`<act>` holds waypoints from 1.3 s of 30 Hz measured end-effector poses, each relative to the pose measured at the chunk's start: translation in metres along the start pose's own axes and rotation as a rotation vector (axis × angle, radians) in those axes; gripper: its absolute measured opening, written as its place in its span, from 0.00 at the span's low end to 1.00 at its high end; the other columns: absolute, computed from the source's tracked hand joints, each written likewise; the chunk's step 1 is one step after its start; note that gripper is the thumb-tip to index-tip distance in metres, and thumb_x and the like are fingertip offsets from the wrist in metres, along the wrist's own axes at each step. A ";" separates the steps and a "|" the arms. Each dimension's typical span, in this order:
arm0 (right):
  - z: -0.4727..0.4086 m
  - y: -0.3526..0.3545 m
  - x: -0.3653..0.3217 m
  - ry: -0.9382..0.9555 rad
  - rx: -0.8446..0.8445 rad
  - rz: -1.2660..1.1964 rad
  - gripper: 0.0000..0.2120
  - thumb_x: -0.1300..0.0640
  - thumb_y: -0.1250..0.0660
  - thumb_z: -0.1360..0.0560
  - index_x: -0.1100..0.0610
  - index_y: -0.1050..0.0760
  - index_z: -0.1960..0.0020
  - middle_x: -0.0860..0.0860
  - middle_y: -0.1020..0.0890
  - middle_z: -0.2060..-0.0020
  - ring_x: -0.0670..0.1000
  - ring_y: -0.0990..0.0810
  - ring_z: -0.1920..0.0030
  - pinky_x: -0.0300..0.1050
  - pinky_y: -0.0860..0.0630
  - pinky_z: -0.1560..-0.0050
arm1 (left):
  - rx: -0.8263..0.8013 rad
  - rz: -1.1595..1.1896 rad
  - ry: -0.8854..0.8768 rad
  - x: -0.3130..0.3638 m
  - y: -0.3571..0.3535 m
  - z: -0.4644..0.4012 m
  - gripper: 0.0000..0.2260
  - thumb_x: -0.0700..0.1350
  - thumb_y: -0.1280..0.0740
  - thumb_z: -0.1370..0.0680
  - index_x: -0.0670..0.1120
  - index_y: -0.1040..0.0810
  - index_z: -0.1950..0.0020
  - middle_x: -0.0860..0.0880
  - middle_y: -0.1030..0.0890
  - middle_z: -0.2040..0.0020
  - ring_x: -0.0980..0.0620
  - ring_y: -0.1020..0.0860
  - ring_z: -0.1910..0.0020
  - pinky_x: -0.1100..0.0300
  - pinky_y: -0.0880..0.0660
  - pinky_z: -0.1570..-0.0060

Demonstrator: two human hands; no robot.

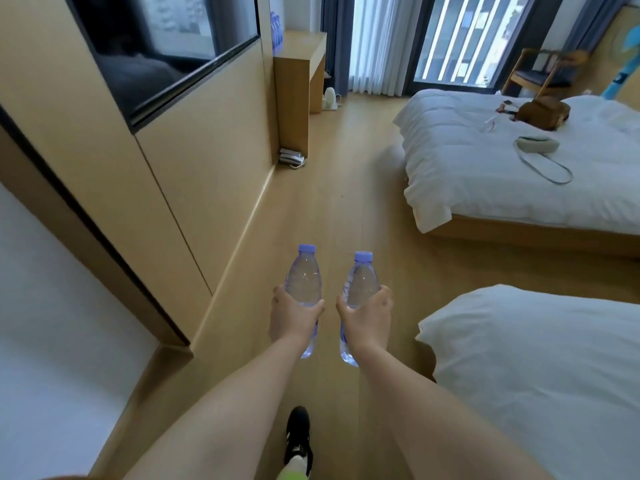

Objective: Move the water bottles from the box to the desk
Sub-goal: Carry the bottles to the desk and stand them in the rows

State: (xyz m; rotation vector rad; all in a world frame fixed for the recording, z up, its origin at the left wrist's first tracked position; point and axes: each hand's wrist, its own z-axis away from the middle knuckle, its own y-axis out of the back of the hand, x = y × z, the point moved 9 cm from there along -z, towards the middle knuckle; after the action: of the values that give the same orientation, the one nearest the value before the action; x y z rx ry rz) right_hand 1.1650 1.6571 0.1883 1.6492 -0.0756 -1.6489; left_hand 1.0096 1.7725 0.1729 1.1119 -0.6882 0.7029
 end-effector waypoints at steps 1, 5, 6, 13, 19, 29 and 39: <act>-0.022 -0.011 -0.010 -0.012 0.003 0.001 0.37 0.43 0.30 0.28 0.58 0.42 0.29 0.52 0.32 0.33 0.55 0.27 0.38 0.52 0.25 0.43 | 0.000 -0.002 0.007 0.011 -0.004 -0.025 0.32 0.54 0.26 0.32 0.43 0.36 0.35 0.47 0.25 0.39 0.43 0.23 0.44 0.52 0.26 0.49; -0.105 -0.040 -0.058 -0.031 0.031 -0.026 0.36 0.44 0.30 0.28 0.59 0.41 0.29 0.53 0.32 0.33 0.56 0.27 0.38 0.55 0.26 0.41 | -0.007 -0.028 -0.026 0.069 -0.012 -0.117 0.31 0.55 0.26 0.32 0.44 0.36 0.37 0.47 0.25 0.41 0.43 0.23 0.47 0.51 0.25 0.51; -0.126 -0.046 -0.070 -0.035 0.033 -0.034 0.36 0.45 0.30 0.28 0.60 0.41 0.29 0.53 0.32 0.34 0.57 0.27 0.37 0.55 0.26 0.40 | -0.005 -0.032 -0.039 0.085 -0.013 -0.139 0.31 0.55 0.26 0.32 0.44 0.35 0.38 0.47 0.25 0.41 0.43 0.23 0.47 0.51 0.25 0.50; -0.267 -0.077 -0.133 -0.026 0.061 -0.032 0.38 0.45 0.29 0.29 0.60 0.41 0.28 0.54 0.31 0.35 0.57 0.27 0.38 0.52 0.26 0.43 | 0.010 -0.083 -0.088 0.182 -0.047 -0.269 0.32 0.56 0.26 0.32 0.43 0.36 0.37 0.46 0.26 0.41 0.43 0.23 0.47 0.51 0.25 0.51; -0.410 -0.108 -0.151 -0.034 0.057 0.005 0.39 0.43 0.29 0.29 0.59 0.43 0.27 0.54 0.32 0.33 0.57 0.27 0.37 0.52 0.26 0.42 | 0.001 -0.065 -0.093 0.244 -0.114 -0.379 0.31 0.54 0.26 0.32 0.43 0.36 0.37 0.46 0.27 0.41 0.43 0.23 0.47 0.51 0.24 0.51; -0.661 -0.121 -0.227 -0.015 0.004 0.066 0.37 0.44 0.30 0.29 0.60 0.41 0.29 0.56 0.31 0.36 0.58 0.29 0.37 0.54 0.28 0.39 | 0.023 -0.041 -0.023 0.388 -0.213 -0.548 0.31 0.53 0.25 0.33 0.43 0.35 0.37 0.45 0.26 0.40 0.42 0.23 0.45 0.51 0.24 0.49; -0.902 -0.172 -0.298 -0.031 0.017 -0.014 0.36 0.45 0.28 0.29 0.59 0.40 0.30 0.57 0.31 0.36 0.60 0.27 0.38 0.58 0.26 0.40 | 0.065 -0.074 -0.051 0.520 -0.297 -0.758 0.32 0.54 0.25 0.32 0.43 0.36 0.37 0.45 0.26 0.40 0.42 0.24 0.44 0.50 0.25 0.49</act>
State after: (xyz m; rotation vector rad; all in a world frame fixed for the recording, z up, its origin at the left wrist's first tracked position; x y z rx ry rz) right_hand 1.8202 2.3655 0.2002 1.6408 -0.0943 -1.6884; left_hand 1.6598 2.4867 0.1992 1.2121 -0.6685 0.6394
